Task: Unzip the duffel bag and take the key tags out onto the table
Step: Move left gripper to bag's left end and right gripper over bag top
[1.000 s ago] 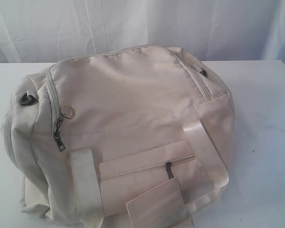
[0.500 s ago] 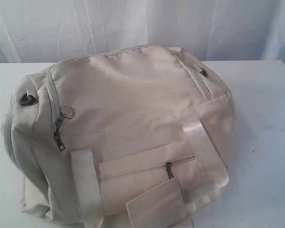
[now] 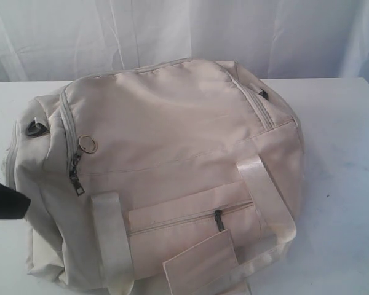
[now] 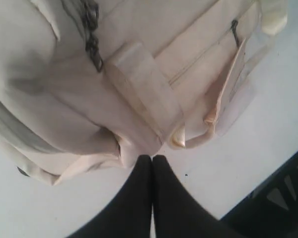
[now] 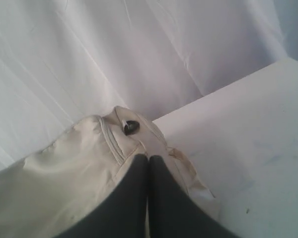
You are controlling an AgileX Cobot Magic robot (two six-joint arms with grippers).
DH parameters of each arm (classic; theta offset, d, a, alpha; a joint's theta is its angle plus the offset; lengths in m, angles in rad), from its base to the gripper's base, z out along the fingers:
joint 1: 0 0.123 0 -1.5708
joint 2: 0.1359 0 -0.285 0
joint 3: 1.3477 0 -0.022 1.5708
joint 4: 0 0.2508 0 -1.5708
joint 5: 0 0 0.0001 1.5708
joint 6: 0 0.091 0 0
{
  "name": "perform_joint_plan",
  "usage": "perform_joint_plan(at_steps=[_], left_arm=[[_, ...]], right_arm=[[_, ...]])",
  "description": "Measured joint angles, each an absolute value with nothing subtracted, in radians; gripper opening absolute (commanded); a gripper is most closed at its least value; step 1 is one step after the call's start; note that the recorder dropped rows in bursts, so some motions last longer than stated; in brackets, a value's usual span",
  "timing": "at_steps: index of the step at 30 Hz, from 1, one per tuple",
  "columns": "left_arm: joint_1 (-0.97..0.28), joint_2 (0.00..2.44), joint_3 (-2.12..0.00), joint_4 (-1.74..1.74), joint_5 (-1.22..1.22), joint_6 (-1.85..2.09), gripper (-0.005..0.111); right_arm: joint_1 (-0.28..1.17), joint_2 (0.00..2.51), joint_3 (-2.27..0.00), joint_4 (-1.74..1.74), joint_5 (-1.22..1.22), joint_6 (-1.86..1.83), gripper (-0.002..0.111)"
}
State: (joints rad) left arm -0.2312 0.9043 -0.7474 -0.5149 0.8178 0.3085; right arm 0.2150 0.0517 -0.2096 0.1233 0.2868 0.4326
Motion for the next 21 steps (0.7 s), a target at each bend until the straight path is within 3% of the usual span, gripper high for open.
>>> perform_joint_plan(at_steps=[3,8,12,21], left_arm=[[-0.236,0.916,-0.695,-0.515,0.784,0.296,0.007],[-0.236,0.933,-0.631,-0.544,0.683,0.292,0.042],[-0.236,0.953,-0.618,-0.598,0.622,0.29,0.063],[-0.242,1.039,-0.618,-0.652,0.497,0.29,0.067]], right_arm=[[0.215,0.145,-0.281,0.293,0.346,0.223,0.0],[0.215,0.358,-0.378,0.676,0.422,-0.191,0.0],[0.215,0.525,-0.449,0.889,0.454,-0.436,0.0],[0.215,0.784,-0.637,1.029,0.678,-0.648,0.0]])
